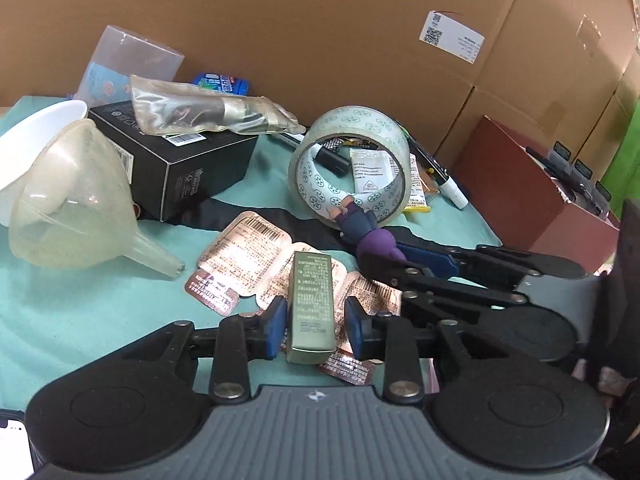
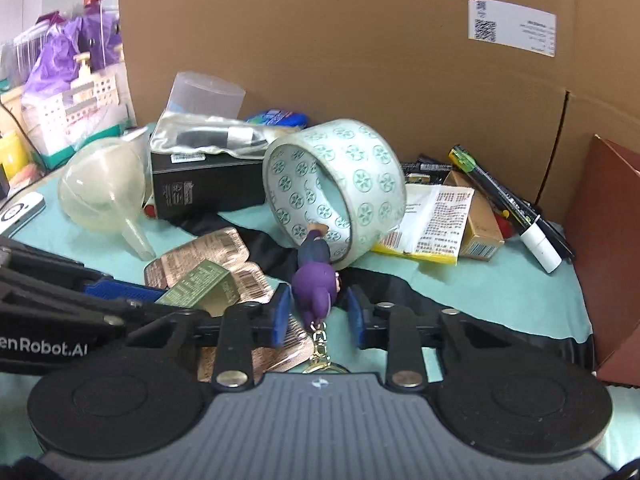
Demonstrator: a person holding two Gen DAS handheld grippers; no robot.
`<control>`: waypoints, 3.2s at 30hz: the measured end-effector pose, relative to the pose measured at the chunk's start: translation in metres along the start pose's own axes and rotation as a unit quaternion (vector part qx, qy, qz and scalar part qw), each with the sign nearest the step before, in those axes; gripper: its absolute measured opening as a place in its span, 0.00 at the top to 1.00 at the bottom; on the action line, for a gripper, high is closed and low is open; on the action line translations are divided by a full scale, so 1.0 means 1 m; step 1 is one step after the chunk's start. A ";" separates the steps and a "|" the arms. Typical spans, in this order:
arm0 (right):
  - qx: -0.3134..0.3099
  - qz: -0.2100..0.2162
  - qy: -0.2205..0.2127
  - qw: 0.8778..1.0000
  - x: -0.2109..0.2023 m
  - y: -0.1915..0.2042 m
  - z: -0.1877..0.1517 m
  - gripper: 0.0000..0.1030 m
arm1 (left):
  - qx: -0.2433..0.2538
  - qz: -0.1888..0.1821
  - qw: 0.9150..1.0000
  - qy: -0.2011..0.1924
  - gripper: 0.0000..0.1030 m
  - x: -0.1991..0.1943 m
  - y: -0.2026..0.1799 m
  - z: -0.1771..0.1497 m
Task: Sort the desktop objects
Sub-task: 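Close right gripper on purple figure keychain while left gripper lifts green box, then carry green box in left gripper and keychain in right gripper over red box, then open left gripper to drop green box while right gripper drops keychain into box, then move both grippers back over the table to the clear tape roll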
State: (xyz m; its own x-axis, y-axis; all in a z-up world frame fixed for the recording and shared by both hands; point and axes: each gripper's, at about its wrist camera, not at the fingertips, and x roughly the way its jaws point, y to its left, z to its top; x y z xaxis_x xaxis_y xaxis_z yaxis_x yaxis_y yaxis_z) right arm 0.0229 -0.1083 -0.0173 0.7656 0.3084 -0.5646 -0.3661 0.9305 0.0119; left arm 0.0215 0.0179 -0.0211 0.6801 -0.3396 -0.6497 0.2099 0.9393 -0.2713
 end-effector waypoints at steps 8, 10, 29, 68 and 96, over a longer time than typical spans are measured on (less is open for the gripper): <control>0.024 -0.001 -0.047 0.999 -0.045 -0.007 0.003 0.78 | 0.002 -0.003 1.000 -0.017 0.79 -0.018 -0.008 0.004; 0.044 0.006 -0.066 0.997 -0.062 -0.015 0.006 0.78 | 0.006 -0.009 1.000 -0.029 0.79 -0.027 -0.014 0.008; 0.086 -0.089 -0.208 0.970 -0.187 -0.084 0.018 0.80 | 0.086 -0.112 0.987 -0.073 0.79 -0.043 -0.113 0.035; 0.114 -0.307 -0.160 0.931 -0.157 -0.301 0.040 0.47 | 0.124 -0.183 0.974 -0.056 0.32 0.118 -0.294 0.109; 0.167 -0.291 -0.149 0.930 -0.197 -0.213 -0.028 0.09 | 0.132 -0.114 0.981 -0.080 0.01 0.034 -0.254 0.061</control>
State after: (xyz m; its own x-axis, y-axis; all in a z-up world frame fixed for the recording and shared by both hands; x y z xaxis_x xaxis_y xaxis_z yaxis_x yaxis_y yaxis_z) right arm -0.0647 -0.3724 0.0683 0.9131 -0.2727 -0.3031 0.3037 0.9509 0.0594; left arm 0.0340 -0.2297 0.0691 0.6915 -0.5510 -0.4672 0.5302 0.8263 -0.1900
